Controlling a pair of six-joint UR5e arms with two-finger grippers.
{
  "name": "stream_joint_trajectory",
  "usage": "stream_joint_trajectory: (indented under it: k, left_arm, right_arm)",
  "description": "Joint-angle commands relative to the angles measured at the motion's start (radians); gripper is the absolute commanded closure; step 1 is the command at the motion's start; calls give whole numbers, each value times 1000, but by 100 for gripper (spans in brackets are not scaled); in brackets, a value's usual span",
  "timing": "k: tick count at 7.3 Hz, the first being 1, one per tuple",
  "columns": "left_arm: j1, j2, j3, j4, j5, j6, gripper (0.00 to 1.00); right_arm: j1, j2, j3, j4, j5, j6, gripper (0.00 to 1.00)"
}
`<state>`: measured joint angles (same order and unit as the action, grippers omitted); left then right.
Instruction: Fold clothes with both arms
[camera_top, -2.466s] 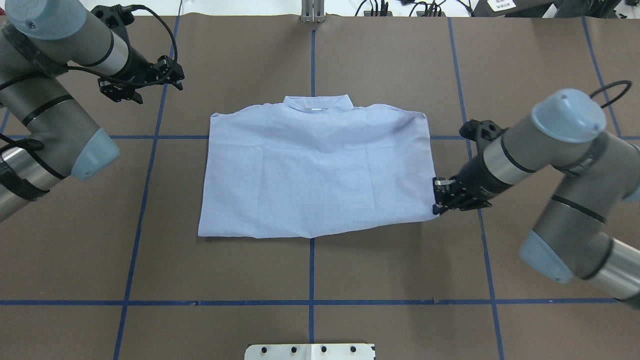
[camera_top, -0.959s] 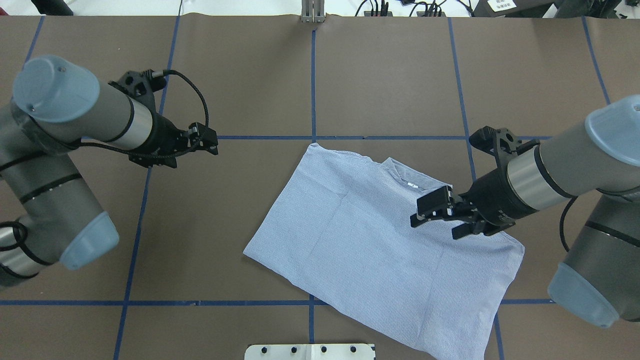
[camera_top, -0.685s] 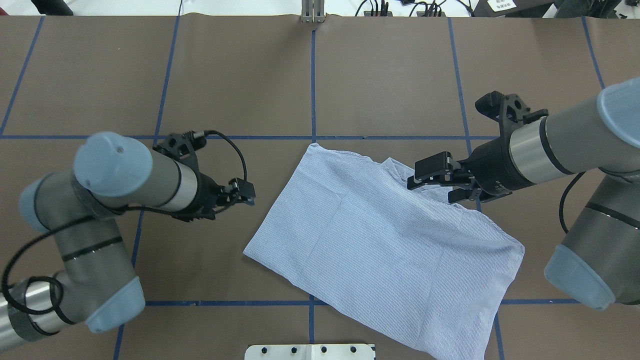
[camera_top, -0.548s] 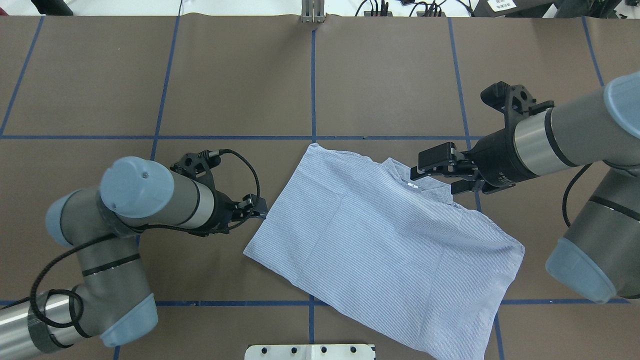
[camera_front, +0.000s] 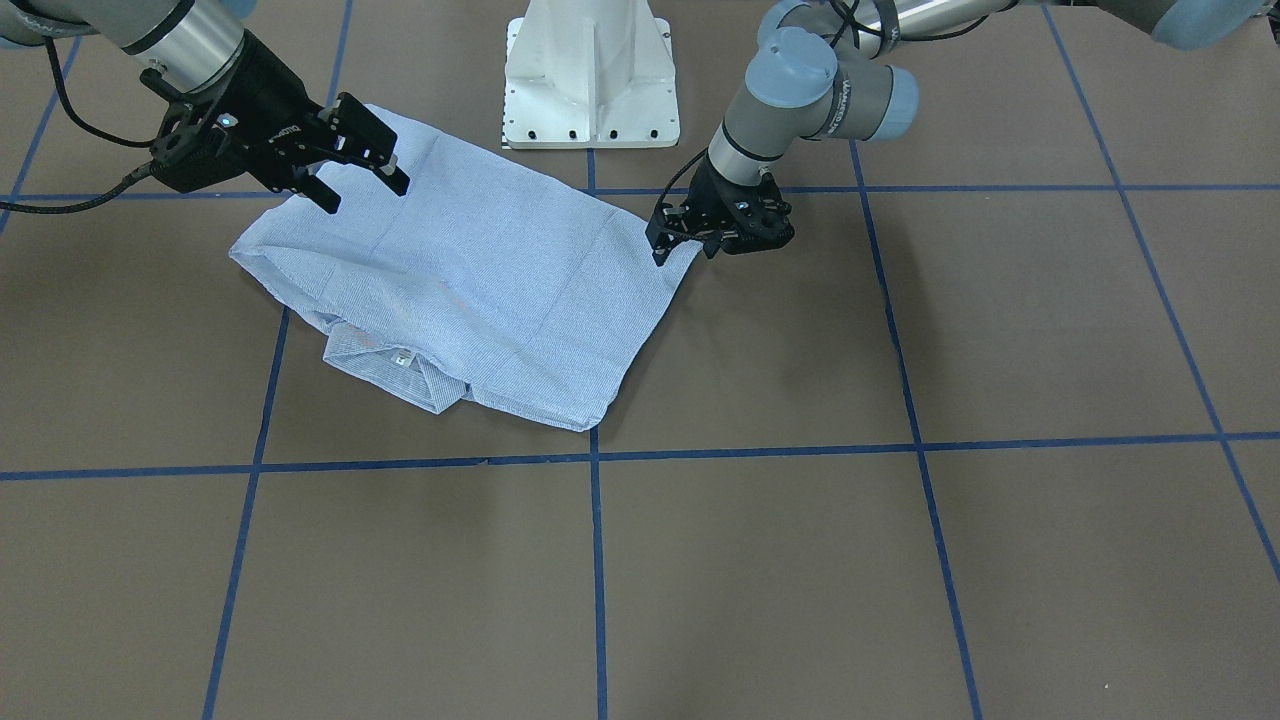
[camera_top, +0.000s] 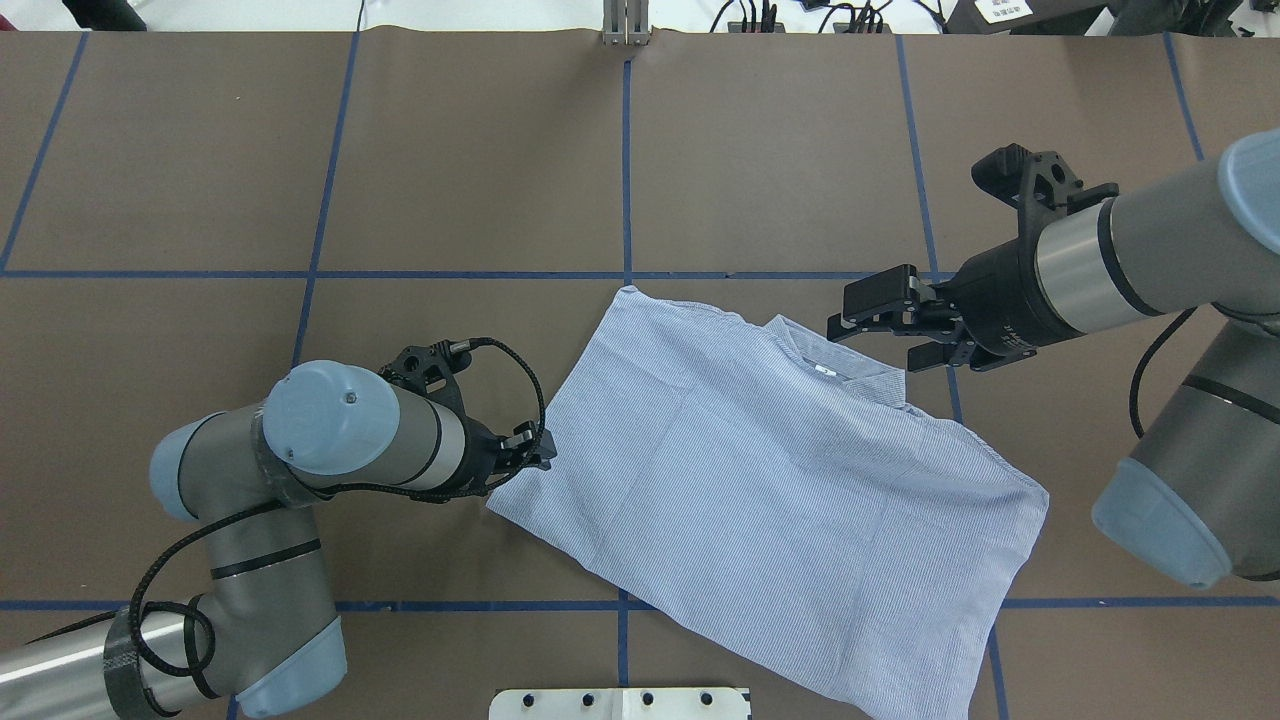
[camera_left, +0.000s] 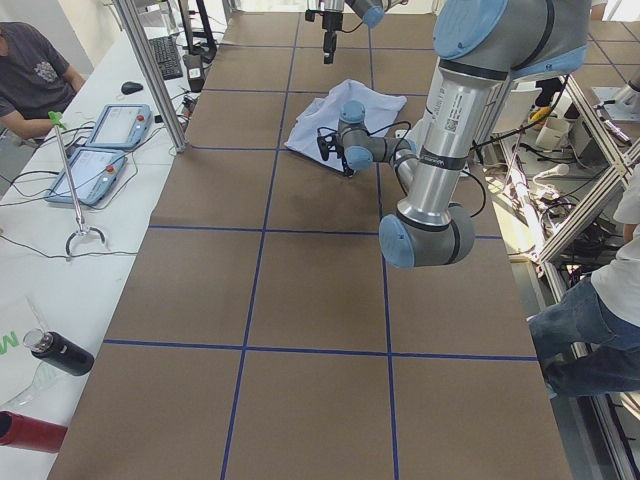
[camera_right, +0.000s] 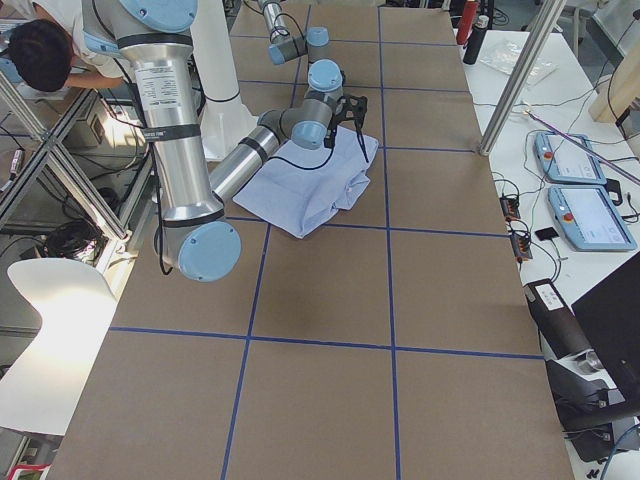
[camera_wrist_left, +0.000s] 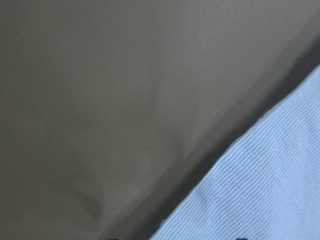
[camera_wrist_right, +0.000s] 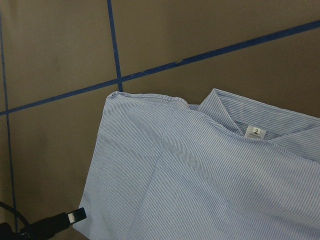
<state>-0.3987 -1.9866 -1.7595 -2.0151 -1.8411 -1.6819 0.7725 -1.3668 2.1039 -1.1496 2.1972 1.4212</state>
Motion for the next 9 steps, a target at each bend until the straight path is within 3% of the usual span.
stream_joint_trajectory:
  k: [1,3,4,5,6,7,9]
  left_arm:
    - [4,6,3,28,0,-1,18]
    - [14,-4,2,52,-1,-1,20]
    - [18,-6,0,53,-3,-1,30]
    - [26,-6,-3,53,-3,-2,51]
    - [26,-6,-9,64,-6,-2,87]
    - [26,-4,-44,106,-18,-2,100]
    - [8,-9,-124,214,-46,-4,100]
  right_arm:
    - [2,21,-21,-2,4,1,0]
    - [5,21,-22,-4,4,1,0]
    - [5,21,-22,-5,6,2,0]
    - [5,21,-22,-5,4,2,0]
    - [5,21,-22,-7,6,4,0]
    - [5,20,-21,-7,6,5,0]
    - [8,15,-21,-2,9,5,0]
